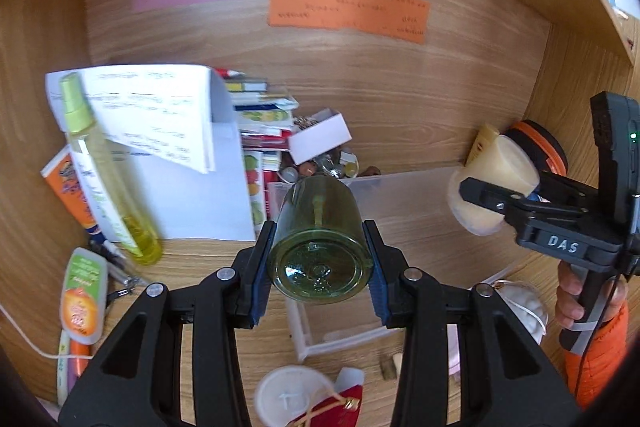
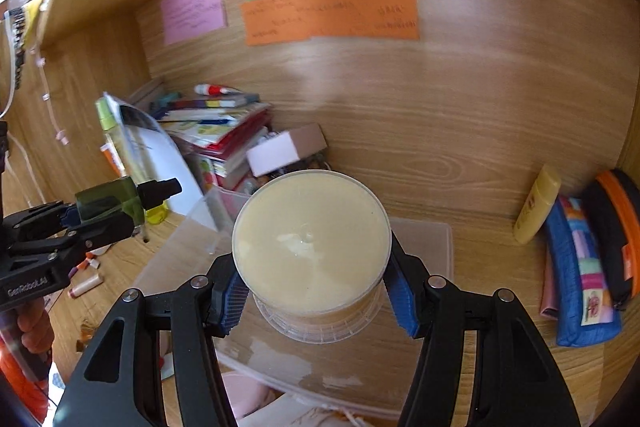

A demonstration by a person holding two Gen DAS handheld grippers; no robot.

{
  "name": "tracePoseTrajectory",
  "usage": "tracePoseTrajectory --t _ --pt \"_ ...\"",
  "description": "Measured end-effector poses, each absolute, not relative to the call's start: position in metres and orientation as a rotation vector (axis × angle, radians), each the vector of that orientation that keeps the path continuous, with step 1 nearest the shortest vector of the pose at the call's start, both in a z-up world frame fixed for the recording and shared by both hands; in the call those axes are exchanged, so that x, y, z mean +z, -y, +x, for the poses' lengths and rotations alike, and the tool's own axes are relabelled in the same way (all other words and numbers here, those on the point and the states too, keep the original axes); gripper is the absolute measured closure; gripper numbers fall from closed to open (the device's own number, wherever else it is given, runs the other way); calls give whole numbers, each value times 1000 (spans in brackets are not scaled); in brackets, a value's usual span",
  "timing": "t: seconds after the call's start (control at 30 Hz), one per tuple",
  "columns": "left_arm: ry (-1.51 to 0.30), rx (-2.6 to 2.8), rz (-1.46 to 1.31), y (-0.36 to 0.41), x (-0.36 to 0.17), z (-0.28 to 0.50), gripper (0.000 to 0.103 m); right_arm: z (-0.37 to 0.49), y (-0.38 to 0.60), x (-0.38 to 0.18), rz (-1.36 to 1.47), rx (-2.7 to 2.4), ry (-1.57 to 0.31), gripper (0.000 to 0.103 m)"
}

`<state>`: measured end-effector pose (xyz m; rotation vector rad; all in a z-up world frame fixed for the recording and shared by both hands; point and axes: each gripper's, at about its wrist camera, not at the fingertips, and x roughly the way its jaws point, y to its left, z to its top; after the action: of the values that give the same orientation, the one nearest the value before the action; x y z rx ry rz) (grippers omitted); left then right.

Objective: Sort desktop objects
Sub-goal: 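Carry the green bottle and candle into the clear box and release both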

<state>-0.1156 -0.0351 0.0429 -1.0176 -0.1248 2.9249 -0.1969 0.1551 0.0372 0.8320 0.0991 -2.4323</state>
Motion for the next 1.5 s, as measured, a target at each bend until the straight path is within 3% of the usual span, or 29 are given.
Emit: tracePoseTrajectory --t 0.63,1.43,1.5 --pt "-29 2679 -1399 2 -8 -171 62 -231 -159 -11 1046 -2373 -180 47" --pt "-142 2661 -1439 -8 -13 -186 62 -213 -138 -15 983 -2403 -394 49" --pt "-139 2662 -1432 -9 -11 -184 54 -213 -139 -15 980 -2406 -392 48"
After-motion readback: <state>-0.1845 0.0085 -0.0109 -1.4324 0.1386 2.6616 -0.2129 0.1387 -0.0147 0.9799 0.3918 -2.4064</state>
